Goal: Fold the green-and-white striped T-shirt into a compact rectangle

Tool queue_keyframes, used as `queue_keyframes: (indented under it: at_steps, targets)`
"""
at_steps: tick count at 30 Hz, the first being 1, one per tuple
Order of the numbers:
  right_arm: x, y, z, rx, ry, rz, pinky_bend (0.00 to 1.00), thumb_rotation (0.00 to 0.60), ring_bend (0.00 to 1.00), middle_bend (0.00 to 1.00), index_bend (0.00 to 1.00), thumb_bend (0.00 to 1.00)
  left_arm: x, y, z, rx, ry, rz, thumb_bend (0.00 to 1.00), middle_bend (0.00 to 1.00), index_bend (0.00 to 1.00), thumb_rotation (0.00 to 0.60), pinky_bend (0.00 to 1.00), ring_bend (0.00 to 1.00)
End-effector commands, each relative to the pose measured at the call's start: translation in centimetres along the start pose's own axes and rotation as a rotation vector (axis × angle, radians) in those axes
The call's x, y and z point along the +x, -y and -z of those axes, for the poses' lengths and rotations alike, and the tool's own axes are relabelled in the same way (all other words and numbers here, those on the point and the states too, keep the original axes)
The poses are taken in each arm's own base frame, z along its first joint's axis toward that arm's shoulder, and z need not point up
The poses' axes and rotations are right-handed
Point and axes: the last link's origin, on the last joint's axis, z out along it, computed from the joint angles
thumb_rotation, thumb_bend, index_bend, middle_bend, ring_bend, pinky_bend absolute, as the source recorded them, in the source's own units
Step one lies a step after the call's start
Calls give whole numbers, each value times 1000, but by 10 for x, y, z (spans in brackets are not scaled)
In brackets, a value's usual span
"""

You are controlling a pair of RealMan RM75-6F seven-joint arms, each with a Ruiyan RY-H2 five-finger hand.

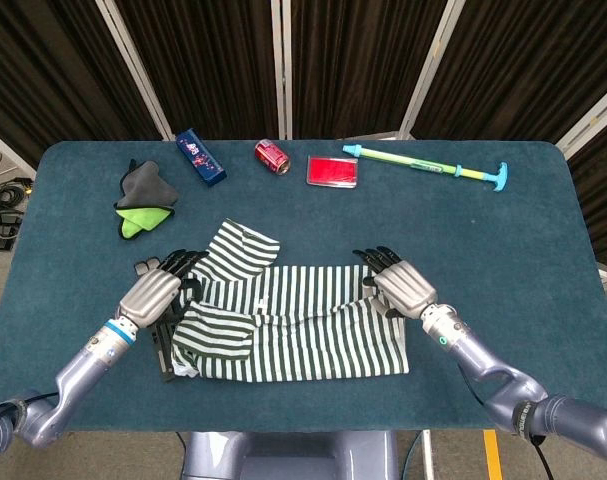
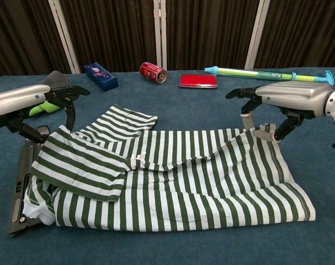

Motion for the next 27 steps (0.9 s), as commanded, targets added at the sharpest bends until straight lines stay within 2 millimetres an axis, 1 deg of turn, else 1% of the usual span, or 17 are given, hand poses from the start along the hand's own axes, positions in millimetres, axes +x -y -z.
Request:
queue_keyframes:
  at_steps: [1,8,13,18,27]
  targets:
    - [1,-2,-13,-16,8,7,0,600,0,16,737,477,4,3,-12,8,-2,-6,574,0,679,600,0,0]
    - [-1,-9,-39,-60,22,2,0,600,0,16,736,478,13,10,-39,31,20,-72,574,0,679,600,0,0]
    - [-2,-16,-50,-88,24,2,0,600,0,16,736,478,14,14,-51,63,41,-74,574,0,678,600,0,0]
    - [-2,-26,-56,-121,28,-6,0,600,0,16,736,478,12,18,-58,94,55,-68,574,0,678,600,0,0]
    - [-7,-39,-56,-157,45,-7,0,600,0,15,735,478,8,20,-65,106,62,-56,574,0,678,600,0,0]
